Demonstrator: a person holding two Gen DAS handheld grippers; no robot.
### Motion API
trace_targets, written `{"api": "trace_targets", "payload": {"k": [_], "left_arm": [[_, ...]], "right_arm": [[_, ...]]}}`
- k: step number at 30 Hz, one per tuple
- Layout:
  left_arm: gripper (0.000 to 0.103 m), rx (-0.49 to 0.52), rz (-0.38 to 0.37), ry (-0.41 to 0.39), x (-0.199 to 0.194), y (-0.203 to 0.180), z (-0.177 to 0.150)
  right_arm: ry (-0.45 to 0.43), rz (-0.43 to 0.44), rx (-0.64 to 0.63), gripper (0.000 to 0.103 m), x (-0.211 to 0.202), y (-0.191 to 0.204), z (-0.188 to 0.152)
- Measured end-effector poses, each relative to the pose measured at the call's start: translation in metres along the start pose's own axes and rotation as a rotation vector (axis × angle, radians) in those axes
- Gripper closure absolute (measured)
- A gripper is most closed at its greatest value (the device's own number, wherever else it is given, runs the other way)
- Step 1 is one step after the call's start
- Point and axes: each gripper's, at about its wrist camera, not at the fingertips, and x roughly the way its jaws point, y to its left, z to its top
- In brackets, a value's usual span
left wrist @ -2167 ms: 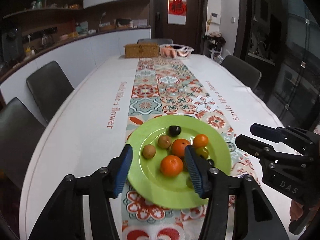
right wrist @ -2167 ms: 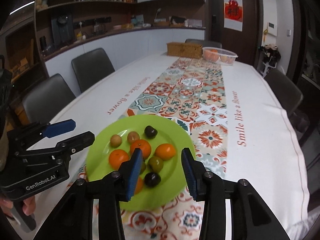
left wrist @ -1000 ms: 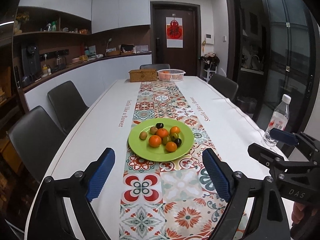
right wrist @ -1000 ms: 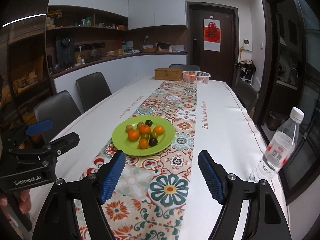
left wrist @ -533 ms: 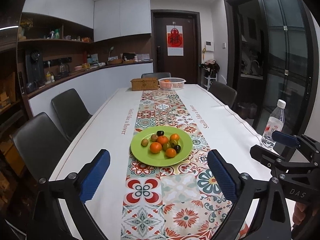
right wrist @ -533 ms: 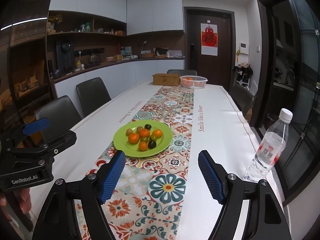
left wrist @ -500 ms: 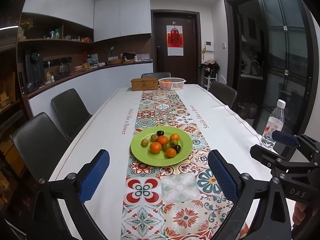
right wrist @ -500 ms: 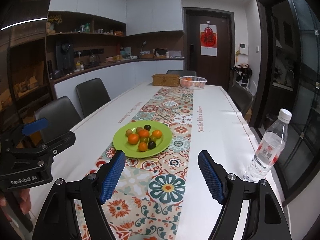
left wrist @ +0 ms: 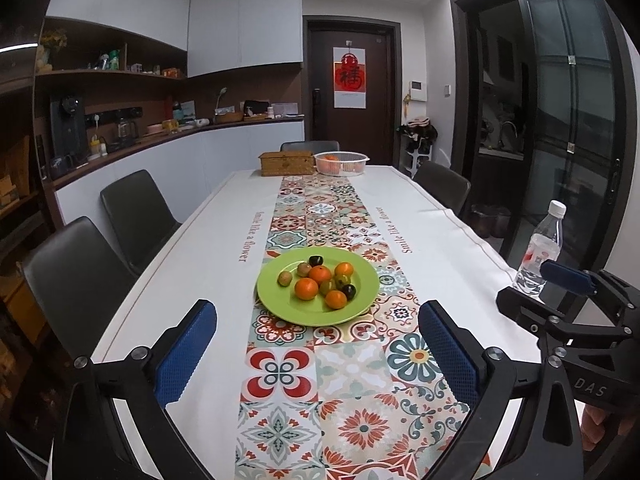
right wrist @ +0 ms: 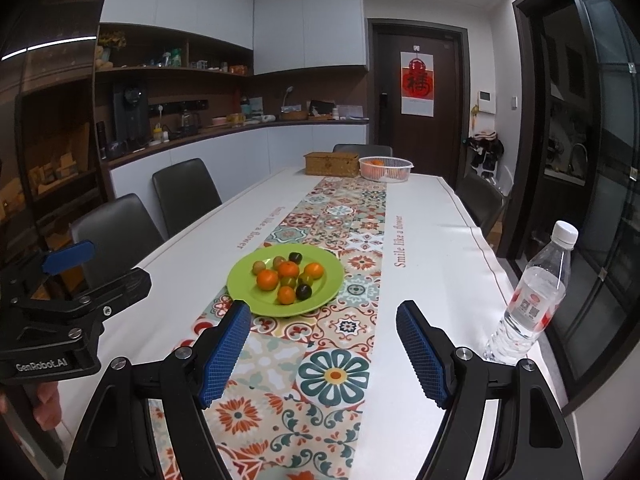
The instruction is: Organize fruits
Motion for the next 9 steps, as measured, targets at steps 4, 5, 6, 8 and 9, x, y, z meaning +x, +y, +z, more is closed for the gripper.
{"api": "trace_targets", "payload": {"k": [4,5,6,8,9], "left_arm": [[0.000,-0.003,0.013,-0.005,-0.0015,0.0003,-0.0006],[0.000,-0.005,0.014,-0.005,-0.0019,0.0005,-0.0006],[0.000,-0.005,0.015,-0.005,-0.0020,0.0003,-0.0005],[0.000,-0.005,0.014,-0.005,-0.0021,0.0004,-0.0006],[0.000,-0.003,0.015,-0.006,-0.0022,0.0001,-0.0006]], "right_arm": [[0.000,-0.005,-0.001,0.027,-0.0003,0.0000,-0.0009],[0.002,-0.005,0.000,0.027,-0.0006,-0.0001,-0.0013],[0.003,-0.004,0.000,0.027,-0.0014,0.0000,-0.0016],[0.004,-0.003,0.002,0.027,-0.0019,-0.0001,-0.0027],[0.006,-0.002,0.002,0.027,-0.0016,-0.0003,-0.0025]]}}
